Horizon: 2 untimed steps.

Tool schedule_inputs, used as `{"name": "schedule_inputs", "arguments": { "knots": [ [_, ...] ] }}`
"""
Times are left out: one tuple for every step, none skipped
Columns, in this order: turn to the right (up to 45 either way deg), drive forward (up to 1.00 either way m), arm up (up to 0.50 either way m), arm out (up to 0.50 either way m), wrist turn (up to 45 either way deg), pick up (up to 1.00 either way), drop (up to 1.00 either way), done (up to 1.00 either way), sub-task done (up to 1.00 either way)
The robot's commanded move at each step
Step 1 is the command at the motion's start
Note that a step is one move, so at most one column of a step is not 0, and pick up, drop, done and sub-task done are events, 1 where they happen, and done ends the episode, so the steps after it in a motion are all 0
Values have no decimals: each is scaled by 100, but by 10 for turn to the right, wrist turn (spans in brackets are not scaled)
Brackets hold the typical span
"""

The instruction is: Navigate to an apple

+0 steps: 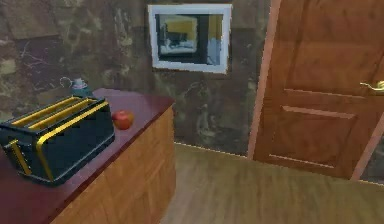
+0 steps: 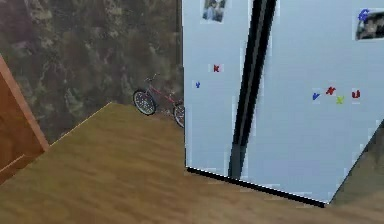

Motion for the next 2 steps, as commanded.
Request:
{"name": "schedule_inputs", "arguments": {
  "knots": [
    [390,0,0,0,0,0,0,0,0],
    [0,50,0,0,0,0,0,0,0]
  ]
}}
